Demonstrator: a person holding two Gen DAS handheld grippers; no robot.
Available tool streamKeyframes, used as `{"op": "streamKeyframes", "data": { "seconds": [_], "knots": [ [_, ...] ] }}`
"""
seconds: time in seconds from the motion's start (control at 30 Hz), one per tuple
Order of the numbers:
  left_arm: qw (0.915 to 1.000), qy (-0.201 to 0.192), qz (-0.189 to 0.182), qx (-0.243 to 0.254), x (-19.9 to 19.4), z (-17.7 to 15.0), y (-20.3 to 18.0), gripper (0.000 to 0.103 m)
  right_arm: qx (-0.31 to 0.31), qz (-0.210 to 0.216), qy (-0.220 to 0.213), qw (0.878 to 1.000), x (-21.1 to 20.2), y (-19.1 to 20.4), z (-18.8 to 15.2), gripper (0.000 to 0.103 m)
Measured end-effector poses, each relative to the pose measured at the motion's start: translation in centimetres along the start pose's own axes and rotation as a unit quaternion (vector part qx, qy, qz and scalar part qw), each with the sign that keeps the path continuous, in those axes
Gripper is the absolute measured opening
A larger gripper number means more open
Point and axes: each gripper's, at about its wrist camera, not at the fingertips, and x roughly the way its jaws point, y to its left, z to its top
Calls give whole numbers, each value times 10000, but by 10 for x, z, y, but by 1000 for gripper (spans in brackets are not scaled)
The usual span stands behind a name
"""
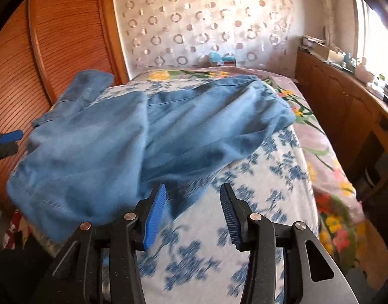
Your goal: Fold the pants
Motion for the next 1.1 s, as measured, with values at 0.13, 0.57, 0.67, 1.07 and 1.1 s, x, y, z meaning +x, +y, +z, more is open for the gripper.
{"op": "streamKeyframes", "data": {
  "seconds": [0.13,0.57,0.67,1.07,1.1],
  "knots": [
    [9999,-22,-131,-10,11,8,-6,78,213,59,140,9997,17,-7,9,47],
    [9992,-290,-131,237,43,43,-28,78,534,139,-4,9985,10,-23,15,7],
    [9993,-242,-124,269,48,41,-29,78,634,250,-95,9976,-15,-32,4,6],
    [9995,-36,-31,305,71,23,-28,78,631,-129,6,9979,-10,-51,-1,29],
    [9995,-38,-15,314,72,22,-28,78,649,-202,-23,9977,-9,-56,1,33]
  ]
}}
